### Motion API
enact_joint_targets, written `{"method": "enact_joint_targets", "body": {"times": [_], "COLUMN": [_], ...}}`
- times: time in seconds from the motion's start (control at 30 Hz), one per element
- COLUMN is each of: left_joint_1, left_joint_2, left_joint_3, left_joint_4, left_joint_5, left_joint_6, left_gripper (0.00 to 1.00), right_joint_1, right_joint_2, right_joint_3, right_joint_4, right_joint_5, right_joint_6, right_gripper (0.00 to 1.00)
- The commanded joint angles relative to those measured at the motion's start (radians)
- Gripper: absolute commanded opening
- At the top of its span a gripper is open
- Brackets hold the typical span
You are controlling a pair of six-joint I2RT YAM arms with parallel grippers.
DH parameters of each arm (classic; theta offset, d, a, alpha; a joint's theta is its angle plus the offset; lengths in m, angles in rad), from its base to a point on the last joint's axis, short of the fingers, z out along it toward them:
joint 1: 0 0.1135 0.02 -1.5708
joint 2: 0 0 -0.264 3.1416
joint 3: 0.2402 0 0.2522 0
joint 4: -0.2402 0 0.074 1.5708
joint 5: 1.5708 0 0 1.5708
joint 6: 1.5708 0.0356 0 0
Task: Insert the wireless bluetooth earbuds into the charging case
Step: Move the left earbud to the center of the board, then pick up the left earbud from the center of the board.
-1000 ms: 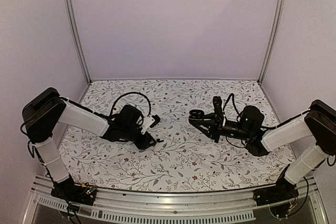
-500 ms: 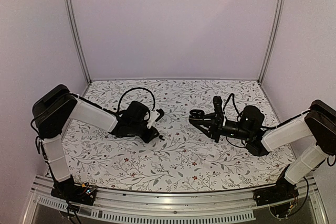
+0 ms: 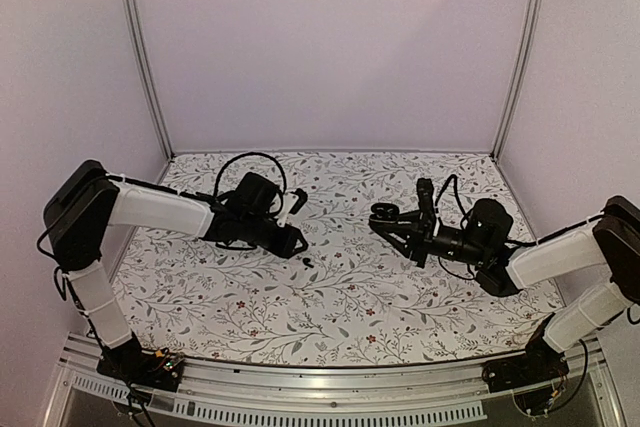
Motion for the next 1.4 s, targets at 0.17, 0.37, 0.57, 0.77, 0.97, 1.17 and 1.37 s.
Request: {"method": "enact_joint_targets", "body": {"times": [0.17, 0.37, 0.57, 0.77, 0.97, 1.17, 1.37], "left_joint_1": [-0.033, -0.039, -0.043, -0.056, -0.061, -0.07, -0.087], "left_joint_2": [-0.014, 0.033, 0.085, 0.129, 0.197, 0.241, 0.255], "left_joint_3": [-0.01, 0.02, 0.056, 0.102, 0.168, 0.235, 0.313], "left_joint_4": [-0.061, -0.072, -0.093, -0.099, -0.123, -0.176, -0.345], "left_joint_5": [0.114, 0.092, 0.07, 0.081, 0.087, 0.054, -0.038], "left_joint_6": [-0.168, -0.198, -0.198, -0.18, -0.146, -0.104, -0.024], "left_gripper": [0.39, 0.38, 0.38, 0.37, 0.34, 0.33, 0.32], "right_joint_1": [-0.013, -0.014, -0.014, -0.014, -0.014, -0.014, -0.014], "right_joint_2": [-0.031, -0.041, -0.046, -0.041, -0.042, -0.05, -0.051], "right_joint_3": [-0.016, -0.022, -0.027, -0.028, -0.031, -0.036, -0.038], "right_joint_4": [-0.003, -0.006, -0.007, -0.004, -0.005, -0.009, -0.011], "right_joint_5": [0.009, 0.013, 0.017, 0.018, 0.019, 0.021, 0.023], "right_joint_6": [-0.001, -0.002, -0.004, -0.006, -0.01, -0.014, -0.015], "right_gripper": [0.0, 0.0, 0.0, 0.0, 0.0, 0.0, 0.0]}}
